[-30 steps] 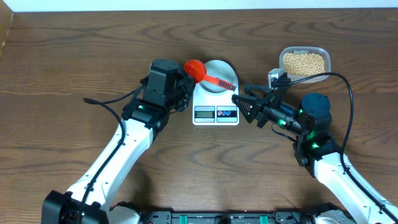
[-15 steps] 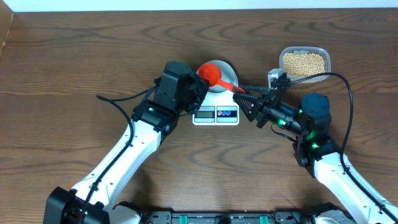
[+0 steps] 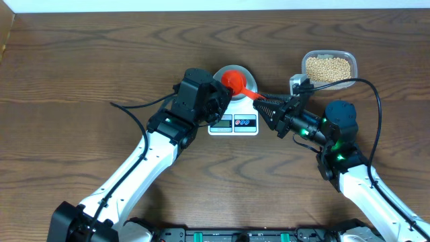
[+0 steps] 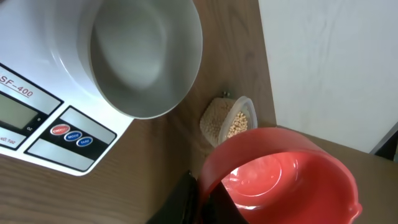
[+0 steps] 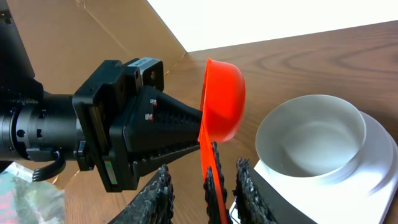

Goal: Scoop item into bowl and weigh 50g on scale
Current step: 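Carry the scoop over the scale and grasp its handle with the right gripper, then open the left gripper, releasing the scoop to the right gripper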

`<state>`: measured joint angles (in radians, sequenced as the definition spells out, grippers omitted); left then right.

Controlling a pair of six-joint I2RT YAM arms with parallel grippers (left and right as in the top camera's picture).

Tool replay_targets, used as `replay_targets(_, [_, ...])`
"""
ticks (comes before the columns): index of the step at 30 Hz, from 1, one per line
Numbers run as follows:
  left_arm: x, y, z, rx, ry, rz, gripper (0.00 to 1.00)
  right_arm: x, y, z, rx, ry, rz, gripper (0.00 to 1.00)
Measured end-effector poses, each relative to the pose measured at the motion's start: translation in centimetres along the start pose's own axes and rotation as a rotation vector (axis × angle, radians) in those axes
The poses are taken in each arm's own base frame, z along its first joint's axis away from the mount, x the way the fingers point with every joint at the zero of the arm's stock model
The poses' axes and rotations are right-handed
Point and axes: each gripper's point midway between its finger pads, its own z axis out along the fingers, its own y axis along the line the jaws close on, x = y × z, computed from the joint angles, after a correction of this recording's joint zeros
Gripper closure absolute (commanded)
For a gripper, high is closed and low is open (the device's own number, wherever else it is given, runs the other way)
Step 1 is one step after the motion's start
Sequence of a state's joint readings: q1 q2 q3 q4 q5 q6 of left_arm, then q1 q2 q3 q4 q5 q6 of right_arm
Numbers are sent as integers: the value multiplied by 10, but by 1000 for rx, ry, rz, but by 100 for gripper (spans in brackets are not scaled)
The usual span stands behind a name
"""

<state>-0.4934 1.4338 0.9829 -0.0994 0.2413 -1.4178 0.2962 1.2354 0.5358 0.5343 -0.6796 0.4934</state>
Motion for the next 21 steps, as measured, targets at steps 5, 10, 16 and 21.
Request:
replay_targets(5, [3,0,0,2,20,0,93,0,0,0,0,0,0,75])
replay_targets(10, [6,0,0,2,27,8,93,0,0,0,0,0,3,78])
replay_targets(16, [11,0,1,1,40,21,93,0,0,0,0,0,4,85])
replay_targets(21, [12,3,1,-11,41,19,93,0,0,0,0,0,4,87])
